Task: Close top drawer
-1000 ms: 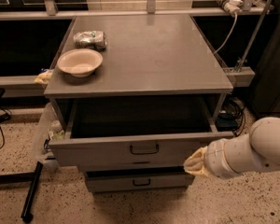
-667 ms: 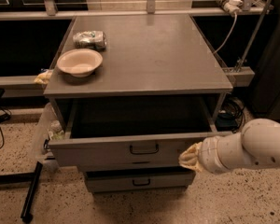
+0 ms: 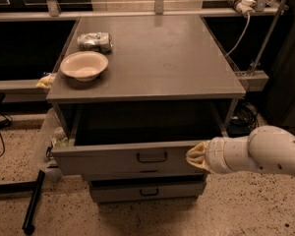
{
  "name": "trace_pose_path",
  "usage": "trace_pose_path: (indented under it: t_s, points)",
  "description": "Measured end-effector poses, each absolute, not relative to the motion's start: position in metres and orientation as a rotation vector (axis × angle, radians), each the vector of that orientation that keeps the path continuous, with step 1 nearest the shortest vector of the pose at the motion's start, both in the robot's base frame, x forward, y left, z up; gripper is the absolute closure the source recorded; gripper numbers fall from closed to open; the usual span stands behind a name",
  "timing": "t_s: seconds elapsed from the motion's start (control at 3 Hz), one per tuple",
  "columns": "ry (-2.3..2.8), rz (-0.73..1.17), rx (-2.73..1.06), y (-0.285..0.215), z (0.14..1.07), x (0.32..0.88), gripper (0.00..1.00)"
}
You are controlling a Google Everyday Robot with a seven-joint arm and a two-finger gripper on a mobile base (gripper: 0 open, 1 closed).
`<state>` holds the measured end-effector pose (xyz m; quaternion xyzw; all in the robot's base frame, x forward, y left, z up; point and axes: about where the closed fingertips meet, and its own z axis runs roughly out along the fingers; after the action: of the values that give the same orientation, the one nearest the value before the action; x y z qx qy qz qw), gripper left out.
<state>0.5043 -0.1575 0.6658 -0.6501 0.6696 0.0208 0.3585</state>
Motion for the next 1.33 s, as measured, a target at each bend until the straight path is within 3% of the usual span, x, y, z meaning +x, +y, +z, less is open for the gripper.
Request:
trace_pose_path:
  t_s: [1.0, 1.33]
  points:
    - [1.714, -0.021, -1.574, -0.160, 0.668, 0.565, 1.00]
    - [1.745, -0.033, -1.561, -0.158, 0.664, 0.613, 1.00]
